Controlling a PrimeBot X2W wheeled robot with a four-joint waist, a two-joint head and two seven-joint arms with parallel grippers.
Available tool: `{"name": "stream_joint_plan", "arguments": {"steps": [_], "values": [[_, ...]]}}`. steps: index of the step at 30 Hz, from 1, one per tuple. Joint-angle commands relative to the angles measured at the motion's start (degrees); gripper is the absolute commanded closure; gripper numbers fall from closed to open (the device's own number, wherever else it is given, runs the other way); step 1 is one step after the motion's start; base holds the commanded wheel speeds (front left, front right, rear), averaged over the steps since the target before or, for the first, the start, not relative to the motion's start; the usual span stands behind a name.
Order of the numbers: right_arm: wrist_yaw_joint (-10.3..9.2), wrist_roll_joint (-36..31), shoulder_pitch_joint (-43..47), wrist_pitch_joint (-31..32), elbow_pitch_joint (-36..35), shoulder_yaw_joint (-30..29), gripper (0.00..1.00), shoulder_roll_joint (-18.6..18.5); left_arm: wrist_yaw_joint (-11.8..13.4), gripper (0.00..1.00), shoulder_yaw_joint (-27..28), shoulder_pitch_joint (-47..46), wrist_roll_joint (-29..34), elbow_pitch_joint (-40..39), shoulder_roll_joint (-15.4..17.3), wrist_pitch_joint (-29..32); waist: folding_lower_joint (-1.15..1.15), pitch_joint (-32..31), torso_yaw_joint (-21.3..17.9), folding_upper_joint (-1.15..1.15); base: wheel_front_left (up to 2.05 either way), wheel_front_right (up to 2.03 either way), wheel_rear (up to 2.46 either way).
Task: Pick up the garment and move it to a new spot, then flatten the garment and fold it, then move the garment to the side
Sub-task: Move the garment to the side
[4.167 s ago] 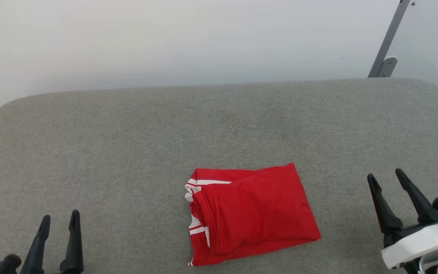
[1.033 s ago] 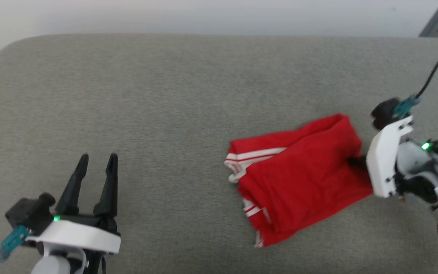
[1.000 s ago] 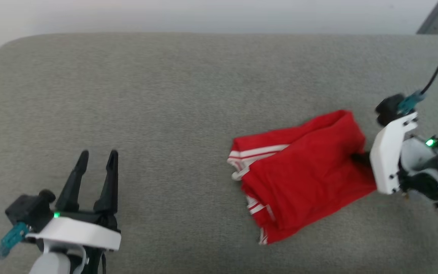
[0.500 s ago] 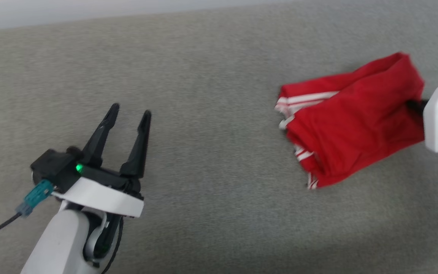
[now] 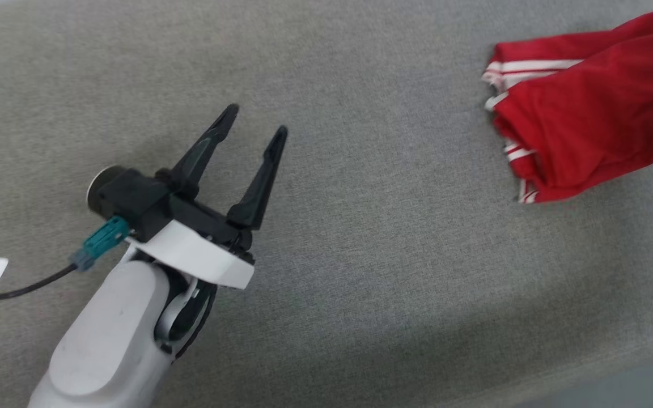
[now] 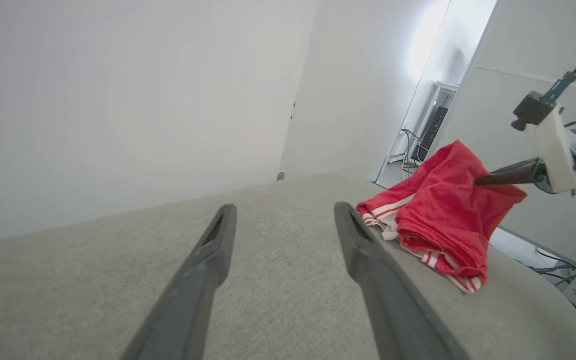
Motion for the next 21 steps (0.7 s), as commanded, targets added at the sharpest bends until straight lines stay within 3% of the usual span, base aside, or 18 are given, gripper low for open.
{"name": "stream_joint_plan", "arguments": {"steps": [1,7,21], "values": [[-0.03,-1.3,-1.2,-1.2,1.0,-0.3,1.00,-0.3,-0.1,0.00,-0.7,-1.4,-0.5,0.3,0.3,-0.3,0.00,1.1,-0.6,0.00,0.00,0.00,0.00],[-0.03,-9.8,-4.4,-7.3,7.7,-1.1,1.00,-1.0,-0.1,0.00,-4.0,-5.6,-1.0,1.0,-0.2,-0.3,0.00,3.3,0.0,0.00,0.00,0.00,0.00],[-0.03,-20.1,-9.0,-17.0,24.1,-6.7,1.00,4.7,-0.1,0.00,-6.2,-9.5,-2.8,1.9,-0.4,-0.3,0.00,6.0,3.1,0.00,0.00,0.00,0.00]]}}
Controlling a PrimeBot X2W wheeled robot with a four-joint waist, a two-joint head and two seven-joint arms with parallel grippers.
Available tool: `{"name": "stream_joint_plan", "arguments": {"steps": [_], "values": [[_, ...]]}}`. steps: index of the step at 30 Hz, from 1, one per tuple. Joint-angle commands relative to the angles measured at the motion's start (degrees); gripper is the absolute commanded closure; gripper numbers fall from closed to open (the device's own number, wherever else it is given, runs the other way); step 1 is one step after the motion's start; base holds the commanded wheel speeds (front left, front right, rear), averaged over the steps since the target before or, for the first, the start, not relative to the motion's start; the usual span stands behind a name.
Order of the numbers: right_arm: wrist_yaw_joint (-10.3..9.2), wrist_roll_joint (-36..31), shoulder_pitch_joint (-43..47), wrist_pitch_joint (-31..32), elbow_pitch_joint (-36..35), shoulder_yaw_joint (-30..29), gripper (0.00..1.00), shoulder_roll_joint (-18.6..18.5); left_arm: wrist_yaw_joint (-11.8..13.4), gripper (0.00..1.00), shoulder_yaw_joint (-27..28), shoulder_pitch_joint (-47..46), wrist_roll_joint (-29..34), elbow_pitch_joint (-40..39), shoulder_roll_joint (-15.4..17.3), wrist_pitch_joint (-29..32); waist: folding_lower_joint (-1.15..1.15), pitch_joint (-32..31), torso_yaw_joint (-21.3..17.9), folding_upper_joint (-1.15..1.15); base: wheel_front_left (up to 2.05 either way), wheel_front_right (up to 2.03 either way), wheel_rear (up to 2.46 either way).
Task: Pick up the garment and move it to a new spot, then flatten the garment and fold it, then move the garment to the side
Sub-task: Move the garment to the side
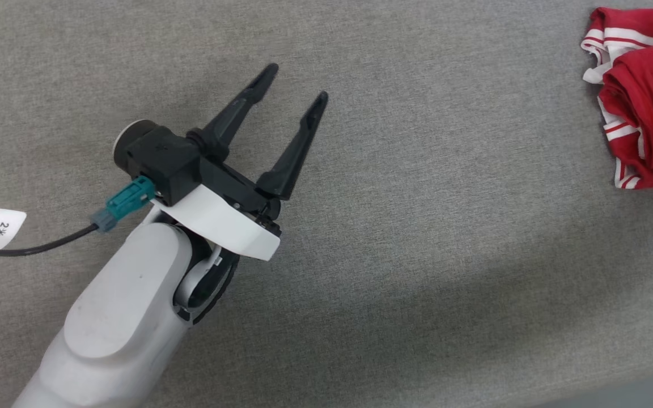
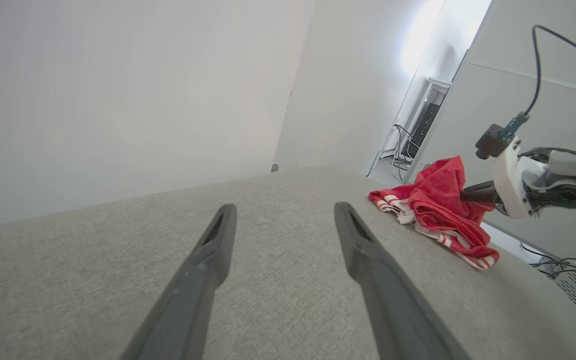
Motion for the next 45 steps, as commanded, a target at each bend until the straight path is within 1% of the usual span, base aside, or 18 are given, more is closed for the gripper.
{"name": "stream_joint_plan", "arguments": {"steps": [1,3,4,5,6,7,8,13,15,20,23,28,33,35,41,45], "values": [[-0.02,-0.5,-1.0,-0.9,1.3,-0.7,1.00,0.6,-0.1,0.00,0.5,-0.7,-0.4,0.0,0.0,-0.3,0.00,0.1,0.3,0.00,0.00,0.00,0.00],[-0.02,-1.1,-2.2,-1.8,3.3,-2.5,1.00,0.9,-0.1,0.00,0.9,-0.5,-0.6,-0.1,0.2,-0.3,0.00,0.1,0.5,0.00,0.00,0.00,0.00],[-0.02,-1.1,-2.5,-2.1,4.3,-3.3,0.73,1.4,-0.1,0.00,1.2,-0.3,-0.6,-0.1,0.2,-0.3,0.00,0.0,0.6,0.00,0.00,0.00,0.00],[-0.02,-1.3,-2.8,-2.4,5.1,-3.8,0.55,1.7,-0.1,0.00,1.4,0.0,-0.8,-0.2,0.3,-0.3,0.00,-0.1,0.6,0.00,0.00,0.00,0.00],[-0.02,-1.9,-3.2,-2.7,5.6,-4.0,0.17,1.7,-0.1,0.00,1.6,0.3,-0.9,-0.3,0.4,-0.3,0.00,-0.2,0.7,0.00,0.00,0.00,0.00],[-0.02,-2.0,-3.6,-2.9,6.3,-4.5,0.02,1.7,-0.1,0.00,1.9,0.6,-1.0,-0.4,0.5,-0.3,0.00,-0.4,0.7,0.00,0.00,0.00,0.00],[-0.02,-1.8,-4.0,-3.0,6.9,-5.0,0.00,1.9,-0.1,0.00,2.1,0.8,-1.0,-0.4,0.5,-0.3,0.00,-0.7,0.7,0.00,0.00,0.00,0.00],[-0.02,-2.8,-4.9,-5.4,7.9,-5.7,0.00,0.9,-0.1,0.00,4.6,2.9,-1.6,-0.8,0.5,-0.3,0.00,-2.5,0.8,0.00,0.00,0.00,0.00],[-0.02,-2.1,-5.5,-6.4,8.3,-6.9,0.00,0.8,-0.1,0.00,6.0,4.1,-1.5,-0.9,0.7,-0.3,0.00,-3.3,0.8,0.00,0.00,0.00,0.00],[-0.02,-0.4,-4.9,-9.2,8.4,-8.3,0.00,2.9,-0.1,0.00,9.8,7.8,-1.9,-2.2,0.4,-0.3,0.00,-6.2,1.1,0.00,0.00,0.00,0.00],[-0.02,0.6,-3.7,-11.4,7.4,-8.1,0.00,5.0,-0.1,0.00,12.5,10.6,-1.3,-3.4,0.5,-0.3,0.00,-8.2,1.6,0.00,0.00,0.00,0.00],[-0.02,2.2,-1.3,-14.6,4.8,-6.0,0.00,8.5,-0.1,0.00,15.9,15.3,-0.2,-3.8,0.7,-0.3,0.00,-11.9,2.7,0.00,0.00,0.00,0.00],[-0.02,5.2,2.3,-16.9,1.7,-3.3,0.00,11.9,-0.1,0.00,19.5,19.6,0.4,-4.8,-0.3,-0.3,0.00,-15.4,4.1,0.00,0.00,0.00,0.00],[-0.02,6.8,5.3,-18.1,-0.6,-1.5,0.00,13.4,-0.1,0.00,20.6,21.8,1.2,-5.7,-0.5,-0.3,0.00,-17.4,5.2,0.00,0.00,0.00,0.00],[-0.02,10.1,11.8,-20.6,-6.3,0.5,0.00,14.7,-0.1,0.00,24.6,26.8,3.8,-7.5,-1.7,-0.3,0.00,-21.1,7.7,0.00,0.00,0.00,0.00],[-0.02,10.7,15.6,-21.7,-10.0,1.3,0.00,14.5,-0.1,0.00,26.5,29.4,4.4,-7.9,-2.4,-0.3,0.00,-22.7,8.8,0.00,0.00,0.00,0.00]]}}
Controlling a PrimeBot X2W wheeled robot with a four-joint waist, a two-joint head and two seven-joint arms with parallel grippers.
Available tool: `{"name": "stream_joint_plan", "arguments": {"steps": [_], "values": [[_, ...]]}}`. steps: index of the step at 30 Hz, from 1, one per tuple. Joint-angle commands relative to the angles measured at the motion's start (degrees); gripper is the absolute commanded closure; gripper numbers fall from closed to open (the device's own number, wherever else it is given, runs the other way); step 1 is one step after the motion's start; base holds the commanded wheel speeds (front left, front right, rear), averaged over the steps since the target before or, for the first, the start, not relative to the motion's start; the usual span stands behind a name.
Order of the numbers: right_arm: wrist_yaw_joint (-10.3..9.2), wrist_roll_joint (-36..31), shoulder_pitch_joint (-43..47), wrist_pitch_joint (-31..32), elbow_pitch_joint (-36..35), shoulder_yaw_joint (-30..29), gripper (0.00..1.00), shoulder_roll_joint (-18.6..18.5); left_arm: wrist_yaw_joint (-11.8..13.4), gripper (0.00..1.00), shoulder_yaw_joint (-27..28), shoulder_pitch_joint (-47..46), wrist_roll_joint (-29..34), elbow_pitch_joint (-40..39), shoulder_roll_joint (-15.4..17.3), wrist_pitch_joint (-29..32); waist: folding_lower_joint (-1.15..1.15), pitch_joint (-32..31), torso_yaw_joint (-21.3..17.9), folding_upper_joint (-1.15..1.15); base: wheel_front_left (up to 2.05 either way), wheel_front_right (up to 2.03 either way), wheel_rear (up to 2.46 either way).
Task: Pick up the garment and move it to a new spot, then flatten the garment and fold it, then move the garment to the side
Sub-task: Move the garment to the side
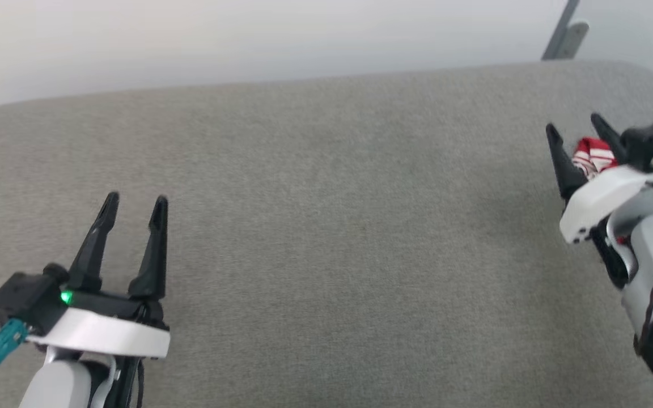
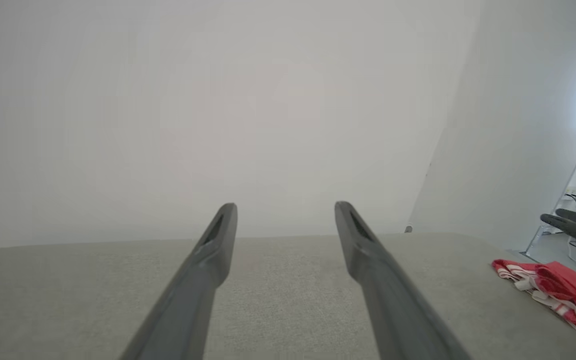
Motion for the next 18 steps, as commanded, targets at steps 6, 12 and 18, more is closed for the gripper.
{"name": "stream_joint_plan", "arguments": {"steps": [6,12,18], "values": [[-0.02,0.6,9.6,-1.3,-8.0,-2.9,0.00,0.3,-0.1,0.00,3.5,6.3,1.2,-0.7,-0.9,-0.3,0.00,-4.4,3.2,0.00,0.00,0.00,0.00],[-0.02,-0.5,18.4,-1.3,-16.1,-7.6,0.00,2.2,-0.1,0.00,6.3,11.7,2.1,-1.4,-2.0,-0.3,0.00,-6.7,4.3,0.00,0.00,0.00,0.00],[-0.02,-2.8,27.0,-1.4,-24.0,-12.9,0.00,4.8,-0.1,0.00,9.1,15.8,2.5,-2.4,-2.6,-0.3,0.00,-8.0,5.2,0.00,0.00,0.00,0.00]]}}
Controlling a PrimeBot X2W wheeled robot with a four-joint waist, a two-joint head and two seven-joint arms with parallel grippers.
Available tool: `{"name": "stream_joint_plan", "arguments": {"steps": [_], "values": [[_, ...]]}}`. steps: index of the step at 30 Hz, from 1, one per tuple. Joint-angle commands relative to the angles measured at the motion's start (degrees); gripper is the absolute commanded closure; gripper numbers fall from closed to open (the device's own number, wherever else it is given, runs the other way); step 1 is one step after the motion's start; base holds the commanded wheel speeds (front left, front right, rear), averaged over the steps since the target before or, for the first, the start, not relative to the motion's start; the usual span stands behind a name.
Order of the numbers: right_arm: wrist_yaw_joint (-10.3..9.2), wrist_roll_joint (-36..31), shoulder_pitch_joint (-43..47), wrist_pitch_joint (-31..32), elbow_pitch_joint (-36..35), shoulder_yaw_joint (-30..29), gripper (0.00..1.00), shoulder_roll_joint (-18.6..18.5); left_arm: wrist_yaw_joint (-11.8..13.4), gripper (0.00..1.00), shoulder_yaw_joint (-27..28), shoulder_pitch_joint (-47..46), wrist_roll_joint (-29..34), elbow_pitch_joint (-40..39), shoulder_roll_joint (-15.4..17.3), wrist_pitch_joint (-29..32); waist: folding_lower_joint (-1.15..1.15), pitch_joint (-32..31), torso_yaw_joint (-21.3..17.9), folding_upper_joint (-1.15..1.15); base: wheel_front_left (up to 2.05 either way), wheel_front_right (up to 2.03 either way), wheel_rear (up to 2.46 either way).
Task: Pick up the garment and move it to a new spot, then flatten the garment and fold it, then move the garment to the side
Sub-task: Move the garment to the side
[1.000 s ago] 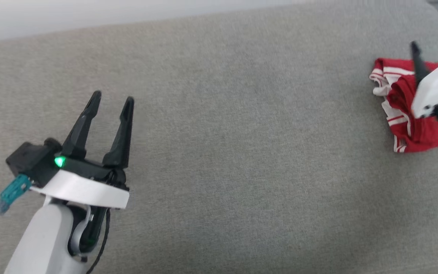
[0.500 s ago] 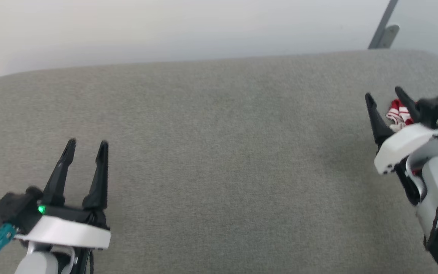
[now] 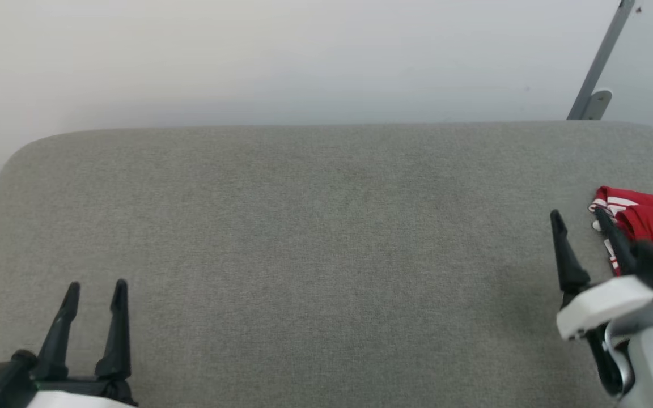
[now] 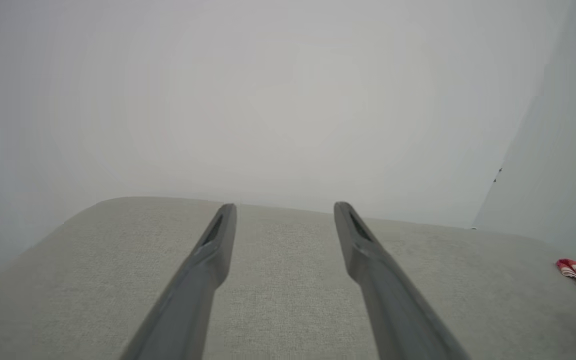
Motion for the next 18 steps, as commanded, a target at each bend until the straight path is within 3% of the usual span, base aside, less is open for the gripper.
{"name": "stream_joint_plan", "arguments": {"steps": [1,18], "values": [[-0.02,-0.6,1.6,-0.2,-1.0,-0.7,0.00,0.7,-0.1,0.00,0.5,0.9,0.0,-0.5,0.0,-0.3,0.00,-0.2,0.2,0.00,0.00,0.00,0.00],[-0.02,-3.1,15.8,-0.2,-10.9,-8.5,0.00,7.7,-0.1,0.00,4.8,6.9,0.9,-2.7,-3.6,-0.3,0.00,-1.3,0.9,0.00,0.00,0.00,0.00]]}}
